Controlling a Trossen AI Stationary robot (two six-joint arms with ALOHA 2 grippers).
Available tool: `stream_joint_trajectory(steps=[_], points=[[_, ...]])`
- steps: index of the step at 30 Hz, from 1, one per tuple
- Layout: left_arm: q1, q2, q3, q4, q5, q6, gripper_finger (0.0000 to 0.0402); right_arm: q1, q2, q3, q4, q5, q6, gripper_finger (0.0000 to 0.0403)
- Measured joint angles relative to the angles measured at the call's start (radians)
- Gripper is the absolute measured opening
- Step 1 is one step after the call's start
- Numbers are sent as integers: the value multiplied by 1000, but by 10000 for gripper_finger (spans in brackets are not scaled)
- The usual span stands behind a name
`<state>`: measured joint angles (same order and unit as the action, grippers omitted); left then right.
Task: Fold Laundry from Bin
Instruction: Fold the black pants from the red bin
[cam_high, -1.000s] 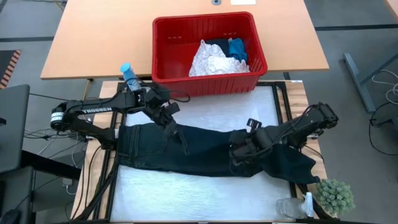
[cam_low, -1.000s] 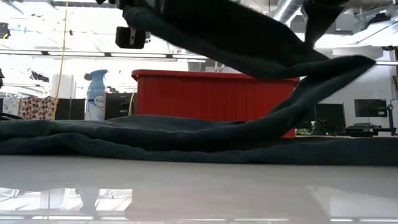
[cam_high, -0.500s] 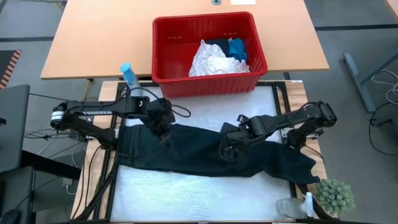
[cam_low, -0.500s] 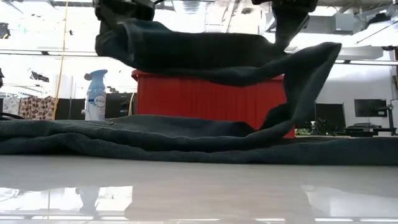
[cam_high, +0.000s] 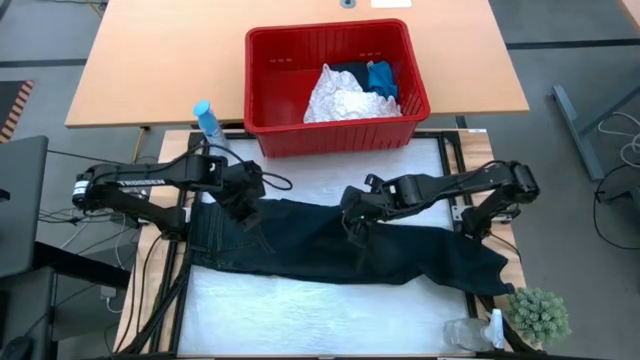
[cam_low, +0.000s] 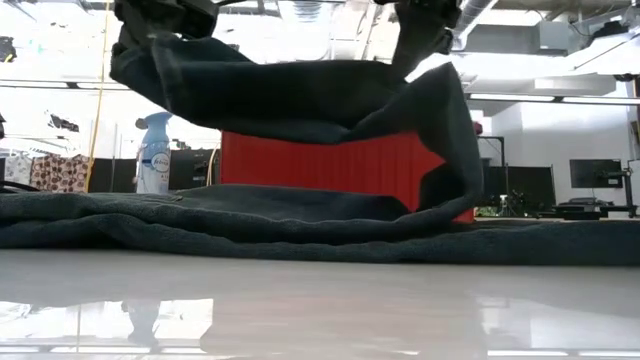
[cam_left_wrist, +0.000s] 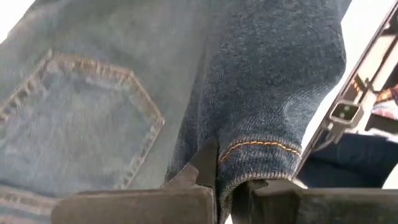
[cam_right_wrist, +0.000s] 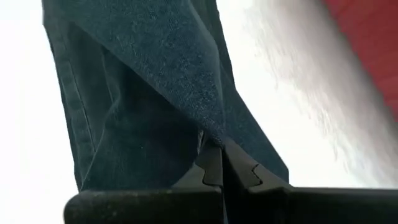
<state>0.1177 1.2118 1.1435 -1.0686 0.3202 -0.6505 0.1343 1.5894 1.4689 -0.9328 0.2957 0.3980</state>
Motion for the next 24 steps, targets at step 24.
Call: stream_joint_trajectory(steps=[24], points=[[-6, -62, 0, -250, 111, -15, 0, -188, 121, 3, 164, -293, -462, 16]])
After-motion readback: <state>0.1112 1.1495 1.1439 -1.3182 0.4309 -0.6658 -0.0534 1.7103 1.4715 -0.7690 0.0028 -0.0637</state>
